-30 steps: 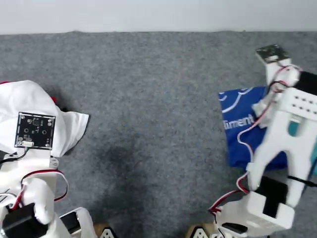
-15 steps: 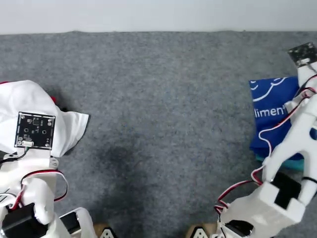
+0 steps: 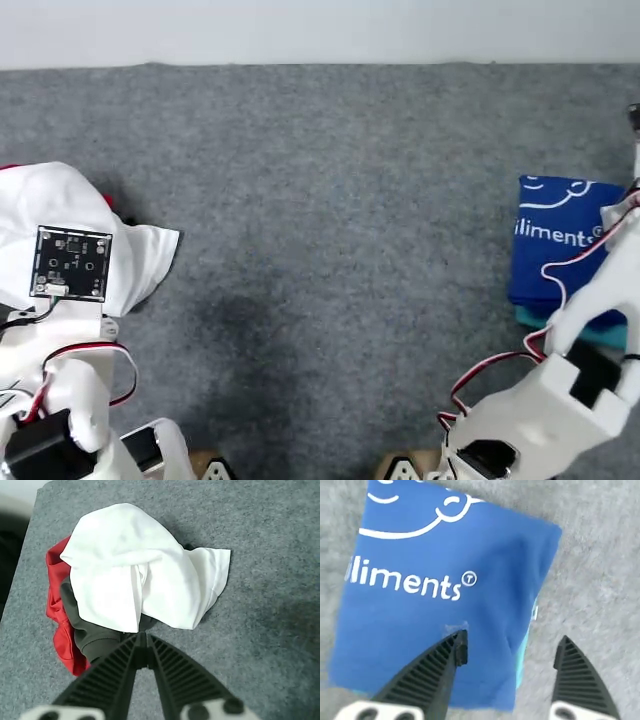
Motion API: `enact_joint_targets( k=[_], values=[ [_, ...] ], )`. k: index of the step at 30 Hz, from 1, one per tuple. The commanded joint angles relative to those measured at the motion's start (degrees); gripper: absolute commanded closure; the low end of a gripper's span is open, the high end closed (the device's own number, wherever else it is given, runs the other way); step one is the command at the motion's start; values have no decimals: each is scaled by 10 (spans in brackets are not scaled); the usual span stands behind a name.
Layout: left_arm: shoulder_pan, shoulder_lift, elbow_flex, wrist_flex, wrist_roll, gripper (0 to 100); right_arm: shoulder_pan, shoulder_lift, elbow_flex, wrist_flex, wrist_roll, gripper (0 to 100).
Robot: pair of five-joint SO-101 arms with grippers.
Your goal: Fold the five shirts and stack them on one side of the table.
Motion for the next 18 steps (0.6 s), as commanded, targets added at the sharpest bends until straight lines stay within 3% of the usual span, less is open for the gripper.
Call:
enact_joint_targets(
  k=[1,4,8,11,18],
  values=[
    [2,-2,-1,-17,-4,984,-14,-47,-39,53,-17,719],
    [2,-2,-1,-17,-4,984,-24,-46,-38,107,-15,777],
    [2,-2,-1,-17,-4,984,-26,-33,-37,118,-12,997],
    [2,-2,-1,-16,-4,984,-4,1,-37,116,-12,952],
    [2,-5,-1,-13,-4,984,74,116,-37,17,55,986]
  ],
)
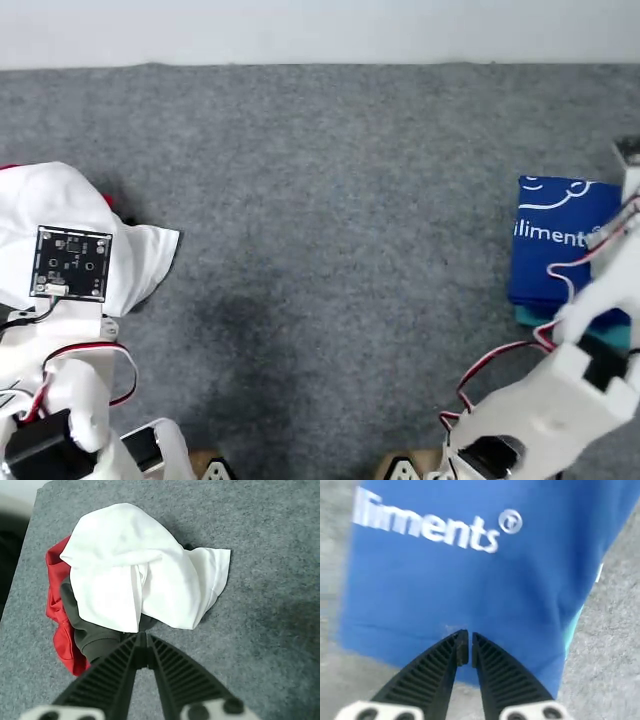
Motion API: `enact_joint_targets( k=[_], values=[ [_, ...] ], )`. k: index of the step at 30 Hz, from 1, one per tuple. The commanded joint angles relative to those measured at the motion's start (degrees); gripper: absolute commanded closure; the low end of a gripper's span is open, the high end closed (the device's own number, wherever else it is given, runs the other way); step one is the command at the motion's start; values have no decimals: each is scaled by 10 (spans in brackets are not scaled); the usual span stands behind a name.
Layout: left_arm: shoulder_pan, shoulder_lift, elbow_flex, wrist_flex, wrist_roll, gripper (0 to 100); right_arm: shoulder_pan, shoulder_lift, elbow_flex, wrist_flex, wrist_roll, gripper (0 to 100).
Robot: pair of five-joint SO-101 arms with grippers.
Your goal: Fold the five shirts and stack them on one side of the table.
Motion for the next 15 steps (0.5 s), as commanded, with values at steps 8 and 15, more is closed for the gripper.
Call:
enact_joint_targets(
  k=[8,15],
  values=[
    [2,-6,-1,-13,-4,984,70,69,-43,-24,44,985],
    [3,-2,0,-17,-4,984,36,-53,-72,88,40,985]
  ],
)
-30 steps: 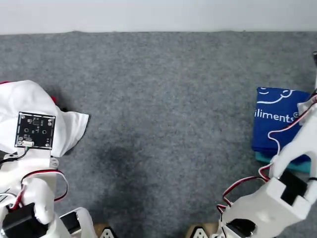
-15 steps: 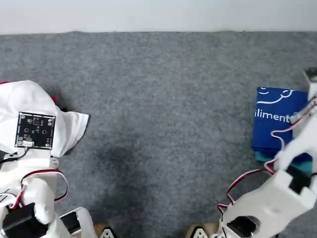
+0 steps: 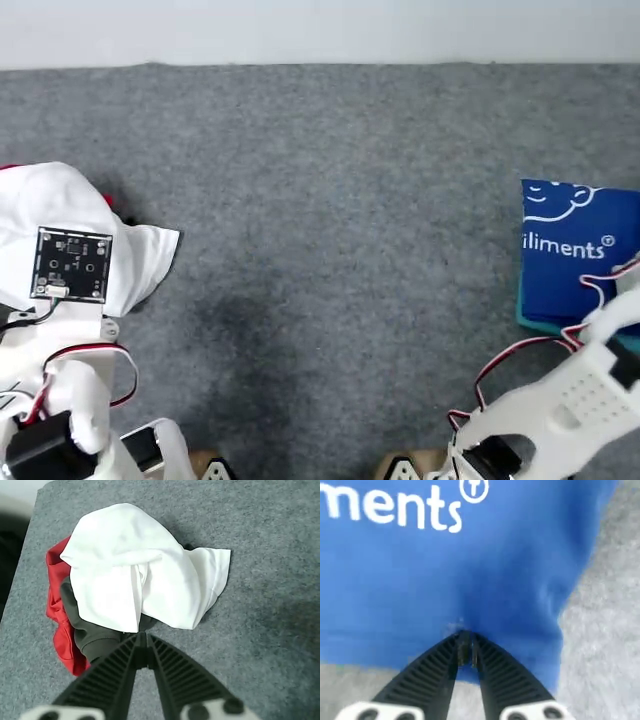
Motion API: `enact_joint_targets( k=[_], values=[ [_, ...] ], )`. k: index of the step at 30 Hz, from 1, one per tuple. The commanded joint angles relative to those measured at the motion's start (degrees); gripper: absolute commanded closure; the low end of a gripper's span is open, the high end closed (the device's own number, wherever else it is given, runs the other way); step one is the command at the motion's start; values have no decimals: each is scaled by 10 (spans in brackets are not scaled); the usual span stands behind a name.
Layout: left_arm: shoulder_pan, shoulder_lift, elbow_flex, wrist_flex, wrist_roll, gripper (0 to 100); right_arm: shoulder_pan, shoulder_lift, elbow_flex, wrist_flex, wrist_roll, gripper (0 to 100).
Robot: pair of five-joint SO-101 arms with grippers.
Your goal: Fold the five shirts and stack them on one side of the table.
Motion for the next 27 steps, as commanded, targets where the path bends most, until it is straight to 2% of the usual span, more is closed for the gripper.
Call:
enact_joint_targets(
  k=[1,5,8,12,19,27],
  values=[
    [4,2,-2,-17,-3,984,-29,-102,-33,66,2,984],
    [3,3,15,-14,-2,984,-80,-178,-33,170,2,984],
    [3,2,16,-14,-2,984,-117,-224,-31,211,-4,984],
    [3,4,20,-18,-2,983,-151,-276,-6,212,-96,984],
    [4,76,40,-40,36,980,-218,-377,137,212,-181,979],
    [4,248,39,-50,35,859,-277,-485,292,212,-252,979]
  ],
)
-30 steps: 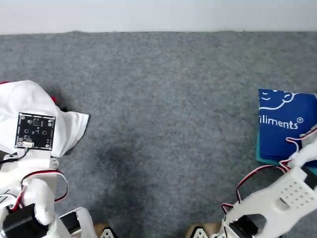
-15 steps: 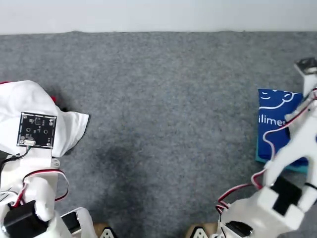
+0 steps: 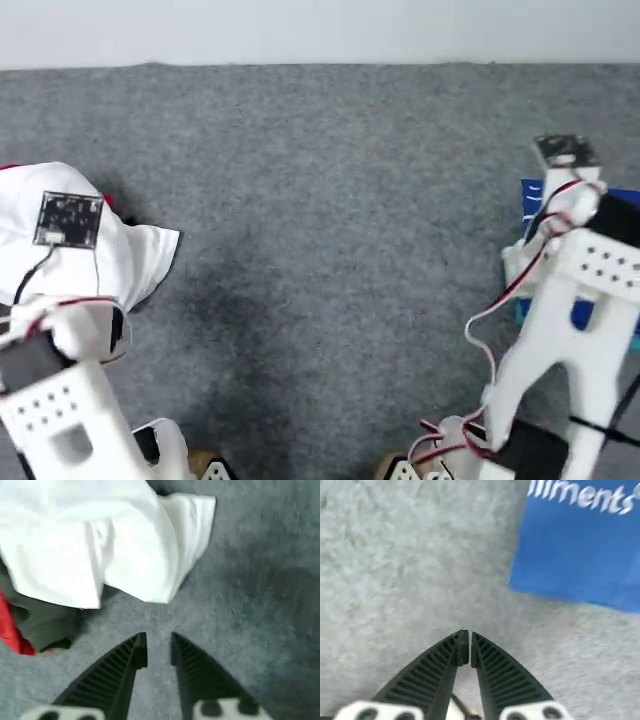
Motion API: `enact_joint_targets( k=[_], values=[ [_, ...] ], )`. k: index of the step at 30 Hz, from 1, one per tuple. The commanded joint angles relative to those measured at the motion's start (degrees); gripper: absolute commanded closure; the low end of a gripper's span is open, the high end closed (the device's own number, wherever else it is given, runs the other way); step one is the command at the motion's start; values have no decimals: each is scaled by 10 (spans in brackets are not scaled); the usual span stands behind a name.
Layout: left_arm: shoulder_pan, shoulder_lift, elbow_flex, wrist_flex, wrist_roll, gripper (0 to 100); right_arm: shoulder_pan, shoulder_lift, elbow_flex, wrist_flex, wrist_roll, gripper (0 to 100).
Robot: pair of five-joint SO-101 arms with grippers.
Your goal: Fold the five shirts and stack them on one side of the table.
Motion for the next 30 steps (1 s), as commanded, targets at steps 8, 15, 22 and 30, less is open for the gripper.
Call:
enact_joint_targets(
  k=[8,15,22,30],
  values=[
    [2,149,-5,-105,7,757,-31,-87,71,25,-27,979],
    [3,268,-5,-211,5,742,-31,-87,80,26,-28,979],
    [5,387,-5,-303,7,788,-31,-87,79,26,-28,979],
    [66,414,-23,-339,8,985,-31,-90,78,26,-27,982]
  ],
)
